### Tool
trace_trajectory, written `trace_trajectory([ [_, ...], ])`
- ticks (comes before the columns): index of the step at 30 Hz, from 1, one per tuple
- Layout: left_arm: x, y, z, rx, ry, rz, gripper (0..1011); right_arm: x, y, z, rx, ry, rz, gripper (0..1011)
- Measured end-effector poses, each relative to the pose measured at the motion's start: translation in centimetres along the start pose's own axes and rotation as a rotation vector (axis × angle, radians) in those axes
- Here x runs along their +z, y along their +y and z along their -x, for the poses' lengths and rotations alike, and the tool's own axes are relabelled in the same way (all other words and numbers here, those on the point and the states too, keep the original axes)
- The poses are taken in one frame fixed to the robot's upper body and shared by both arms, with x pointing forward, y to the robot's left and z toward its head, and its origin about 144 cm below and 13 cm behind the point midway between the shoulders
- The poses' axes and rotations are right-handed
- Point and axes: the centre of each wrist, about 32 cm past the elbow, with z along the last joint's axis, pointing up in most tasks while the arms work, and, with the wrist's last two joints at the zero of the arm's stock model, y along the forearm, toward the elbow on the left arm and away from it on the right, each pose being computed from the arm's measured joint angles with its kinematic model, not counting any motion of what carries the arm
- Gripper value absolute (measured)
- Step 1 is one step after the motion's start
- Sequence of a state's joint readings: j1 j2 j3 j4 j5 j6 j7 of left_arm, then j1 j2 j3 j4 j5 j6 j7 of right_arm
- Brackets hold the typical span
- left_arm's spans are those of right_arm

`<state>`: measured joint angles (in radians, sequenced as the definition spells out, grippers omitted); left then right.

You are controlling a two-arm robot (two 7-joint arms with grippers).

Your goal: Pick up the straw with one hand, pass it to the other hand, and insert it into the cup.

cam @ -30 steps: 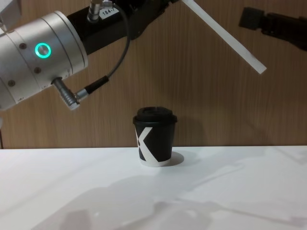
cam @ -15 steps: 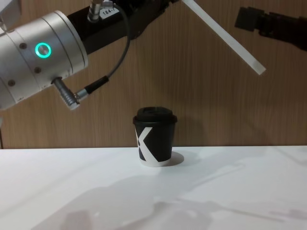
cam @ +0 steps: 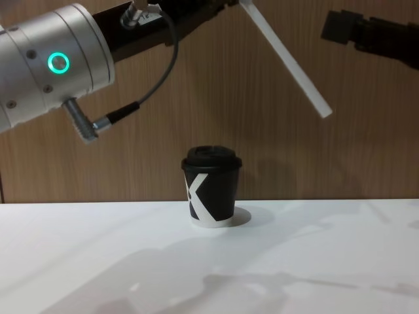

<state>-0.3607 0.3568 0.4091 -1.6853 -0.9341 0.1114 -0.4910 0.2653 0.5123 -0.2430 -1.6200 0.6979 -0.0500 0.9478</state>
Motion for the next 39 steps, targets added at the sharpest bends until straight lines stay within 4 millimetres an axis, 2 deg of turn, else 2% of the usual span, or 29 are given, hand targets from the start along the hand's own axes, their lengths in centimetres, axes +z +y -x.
trace_trajectory([
  [21,2.2,0.0,1.5,0.184,-0.371,-0.109,14,0.0,0.0,0.0,0.0,0.0,0.0,1001],
  [33,3.0,-0.3,1.7,0.342,-0.486,-0.157,15,0.0,0.0,0.0,0.0,0.0,0.0,1001],
  [39,3.3,-0.7,1.2,0.43,-0.514,-0.178,14,0.0,0.0,0.0,0.0,0.0,0.0,1001],
])
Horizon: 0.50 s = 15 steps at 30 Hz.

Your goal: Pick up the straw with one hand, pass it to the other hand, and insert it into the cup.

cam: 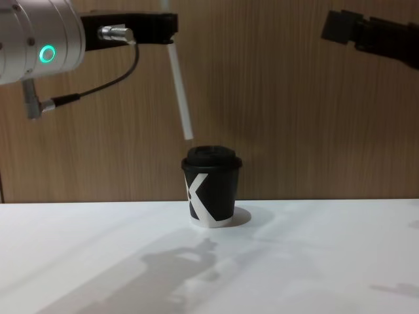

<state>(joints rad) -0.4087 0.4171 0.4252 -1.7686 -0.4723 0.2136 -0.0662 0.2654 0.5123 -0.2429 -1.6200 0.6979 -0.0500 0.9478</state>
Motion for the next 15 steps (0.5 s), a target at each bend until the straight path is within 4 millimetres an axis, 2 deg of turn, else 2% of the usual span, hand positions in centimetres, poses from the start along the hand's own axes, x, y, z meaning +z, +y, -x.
trace_trajectory([
  [15,-0.7,-1.8,-1.2,0.08,0.001,-0.088,14,0.0,0.0,0.0,0.0,0.0,0.0,1001],
])
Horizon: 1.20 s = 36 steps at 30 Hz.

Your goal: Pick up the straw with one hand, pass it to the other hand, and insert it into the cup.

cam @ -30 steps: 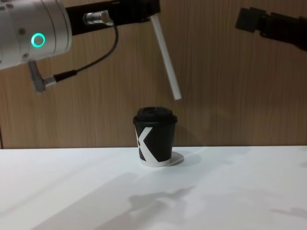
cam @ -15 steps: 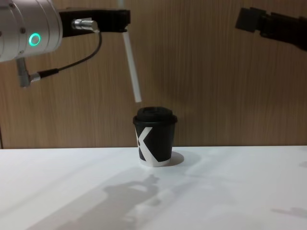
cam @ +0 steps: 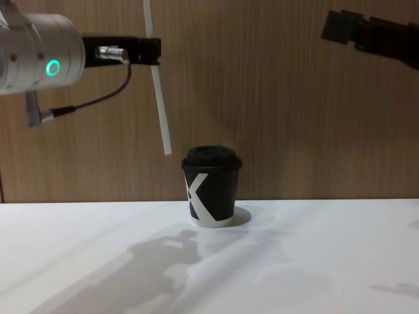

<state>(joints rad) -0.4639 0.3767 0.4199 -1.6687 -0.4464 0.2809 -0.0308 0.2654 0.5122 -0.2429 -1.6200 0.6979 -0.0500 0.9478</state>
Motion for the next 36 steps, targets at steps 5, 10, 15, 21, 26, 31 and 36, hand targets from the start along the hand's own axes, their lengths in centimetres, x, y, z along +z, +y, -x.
trace_trajectory([
  [5,-0.2,-0.6,0.1,-0.01,0.01,-0.012,15,0.0,0.0,0.0,0.0,0.0,0.0,1001],
  [10,-0.2,-1.3,0.3,-0.039,0.024,-0.015,14,0.0,0.0,0.0,0.0,0.0,0.0,1001],
  [15,0.0,-2.0,0.7,-0.067,0.031,-0.011,14,0.0,0.0,0.0,0.0,0.0,0.0,1001],
  [21,0.3,-2.8,1.1,-0.094,0.028,-0.002,14,0.0,0.0,0.0,0.0,0.0,0.0,1001],
  [26,0.5,-3.4,1.2,-0.105,0.02,0.003,14,0.0,0.0,0.0,0.0,0.0,0.0,1001],
  [31,0.7,-4.0,1.4,-0.112,0.005,0.009,14,0.0,0.0,0.0,0.0,0.0,0.0,1001],
  [36,0.8,-4.5,1.6,-0.11,-0.013,0.011,15,0.0,0.0,0.0,0.0,0.0,0.0,1001],
])
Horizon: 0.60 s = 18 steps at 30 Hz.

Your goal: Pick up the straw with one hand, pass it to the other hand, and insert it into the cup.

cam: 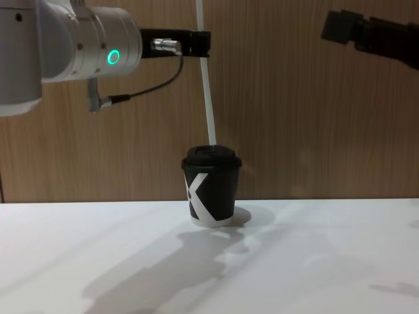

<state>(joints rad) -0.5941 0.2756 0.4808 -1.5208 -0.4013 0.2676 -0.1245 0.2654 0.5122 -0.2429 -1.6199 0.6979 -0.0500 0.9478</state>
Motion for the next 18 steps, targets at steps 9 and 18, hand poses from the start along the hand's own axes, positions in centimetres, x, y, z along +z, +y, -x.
trace_trajectory([
  [9,0.0,-0.9,0.2,0.002,-0.027,0.002,14,0.0,0.0,0.0,0.0,0.0,0.0,1001],
  [18,-0.1,-1.5,0.3,-0.004,-0.035,-0.004,14,0.0,0.0,0.0,0.0,0.0,0.0,1001],
])
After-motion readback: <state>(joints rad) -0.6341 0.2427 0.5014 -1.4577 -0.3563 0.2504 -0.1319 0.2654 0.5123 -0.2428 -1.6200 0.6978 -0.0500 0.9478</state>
